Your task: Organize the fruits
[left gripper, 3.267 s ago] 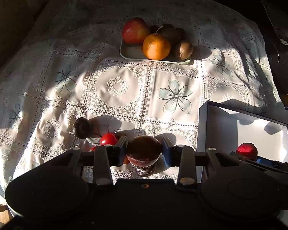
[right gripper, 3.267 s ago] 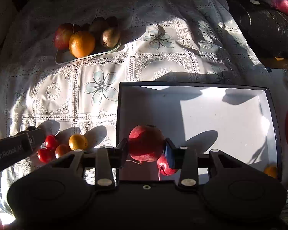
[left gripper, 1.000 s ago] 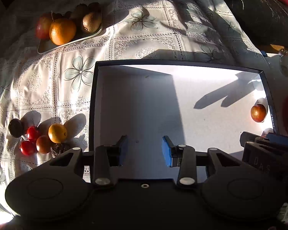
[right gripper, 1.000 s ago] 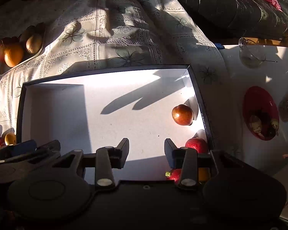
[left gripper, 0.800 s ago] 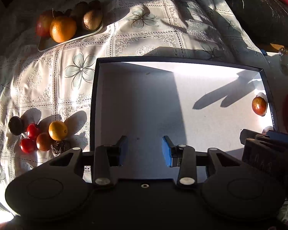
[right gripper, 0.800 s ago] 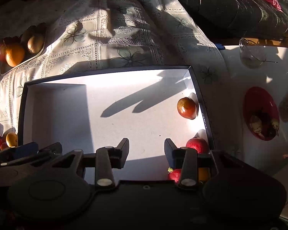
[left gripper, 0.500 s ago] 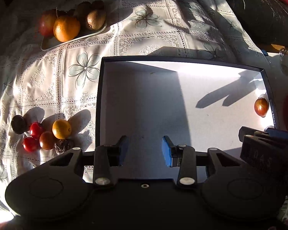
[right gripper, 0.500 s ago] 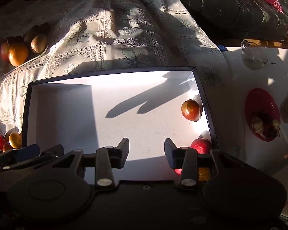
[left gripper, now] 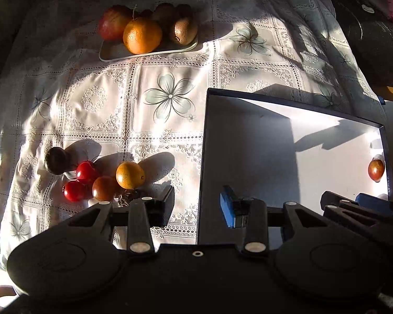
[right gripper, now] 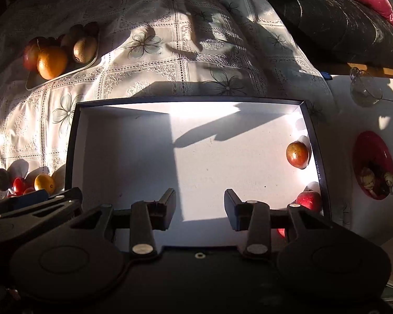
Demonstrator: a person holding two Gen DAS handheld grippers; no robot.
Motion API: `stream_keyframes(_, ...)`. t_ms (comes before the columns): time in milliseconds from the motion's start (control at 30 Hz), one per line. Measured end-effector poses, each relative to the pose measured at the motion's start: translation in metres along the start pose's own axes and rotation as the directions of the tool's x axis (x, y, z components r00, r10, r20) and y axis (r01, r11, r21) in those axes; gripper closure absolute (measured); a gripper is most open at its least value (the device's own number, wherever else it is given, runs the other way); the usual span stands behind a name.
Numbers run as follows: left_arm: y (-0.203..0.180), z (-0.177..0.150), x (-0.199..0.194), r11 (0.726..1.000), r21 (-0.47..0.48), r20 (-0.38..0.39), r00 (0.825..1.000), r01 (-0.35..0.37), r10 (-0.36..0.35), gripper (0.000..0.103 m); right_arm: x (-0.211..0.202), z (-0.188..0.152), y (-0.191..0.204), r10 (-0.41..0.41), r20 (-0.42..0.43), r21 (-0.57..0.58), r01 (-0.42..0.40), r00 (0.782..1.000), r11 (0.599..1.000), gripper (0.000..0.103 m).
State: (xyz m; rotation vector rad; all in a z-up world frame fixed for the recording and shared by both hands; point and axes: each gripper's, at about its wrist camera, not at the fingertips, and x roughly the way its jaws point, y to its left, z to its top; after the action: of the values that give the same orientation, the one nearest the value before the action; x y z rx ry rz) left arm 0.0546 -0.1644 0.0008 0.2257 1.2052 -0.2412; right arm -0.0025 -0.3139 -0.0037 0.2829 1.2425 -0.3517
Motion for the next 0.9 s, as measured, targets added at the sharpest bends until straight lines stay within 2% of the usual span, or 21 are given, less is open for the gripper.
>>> stream_keyframes(233,0.039,-0.001,-0.009,0.998,-0.059,0.004,1.0,-0.029,0.029,0.055,0.004,-0.003,0.03,0.007,-0.015,-0.039,-0.008,1.0,0.999,0.06)
stream_keyframes(500,0.095,-0.001,-0.017,0.979,-0.186,-0.014,0.997,-0.077,0.076,0.055,-0.01,-0.002,0.055,0.1,0.04,-0.021,-0.1,0.994,0.995,0.059)
stream_keyframes(633,0.118,-0.003,-0.016,0.968,-0.228,-0.017,0.995,-0.102,0.101,0.055,-0.011,0.0,0.08,0.129,0.033,-0.046,-0.128,0.991,0.991,0.059)
stream_keyframes(900,0.154,-0.005,-0.015,0.955,-0.275,-0.033,0.994,-0.111,0.106,0.055,0.01,-0.007,0.124,0.089,-0.023,-0.11,-0.091,0.996,0.99,0.059)
